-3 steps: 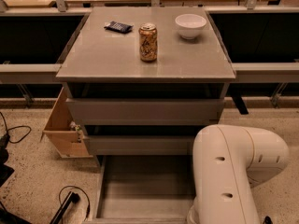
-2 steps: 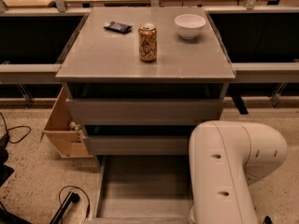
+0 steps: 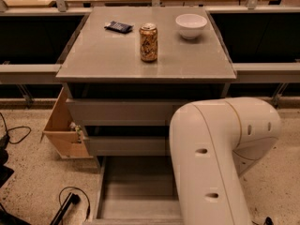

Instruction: Open bottom drawer

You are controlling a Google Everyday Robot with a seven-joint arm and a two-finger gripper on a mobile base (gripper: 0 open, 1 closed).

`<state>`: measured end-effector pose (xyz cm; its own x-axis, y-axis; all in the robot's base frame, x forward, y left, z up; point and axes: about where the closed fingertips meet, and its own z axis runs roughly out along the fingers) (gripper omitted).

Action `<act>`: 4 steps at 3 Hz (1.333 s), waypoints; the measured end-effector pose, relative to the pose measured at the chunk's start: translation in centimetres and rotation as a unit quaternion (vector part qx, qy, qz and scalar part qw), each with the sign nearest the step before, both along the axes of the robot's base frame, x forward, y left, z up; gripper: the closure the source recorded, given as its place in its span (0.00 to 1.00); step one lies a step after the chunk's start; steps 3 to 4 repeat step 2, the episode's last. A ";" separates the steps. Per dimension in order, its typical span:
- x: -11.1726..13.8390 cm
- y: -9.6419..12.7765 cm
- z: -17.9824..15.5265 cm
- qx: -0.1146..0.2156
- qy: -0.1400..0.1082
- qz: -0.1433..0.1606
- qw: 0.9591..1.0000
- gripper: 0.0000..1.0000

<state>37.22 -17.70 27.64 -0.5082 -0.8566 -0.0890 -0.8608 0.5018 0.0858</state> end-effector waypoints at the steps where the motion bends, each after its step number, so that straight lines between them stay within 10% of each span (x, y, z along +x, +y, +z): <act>1: -1.5 -1.6 5.5 0.008 -0.035 -0.033 0.999 0.00; 2: -4.1 -4.1 10.7 0.021 -0.091 -0.081 0.992 0.00; 4: -4.1 -4.1 10.7 0.021 -0.091 -0.081 0.992 0.00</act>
Offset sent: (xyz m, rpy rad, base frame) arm -0.0793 -0.0794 0.1937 0.0849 -0.4001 -0.2943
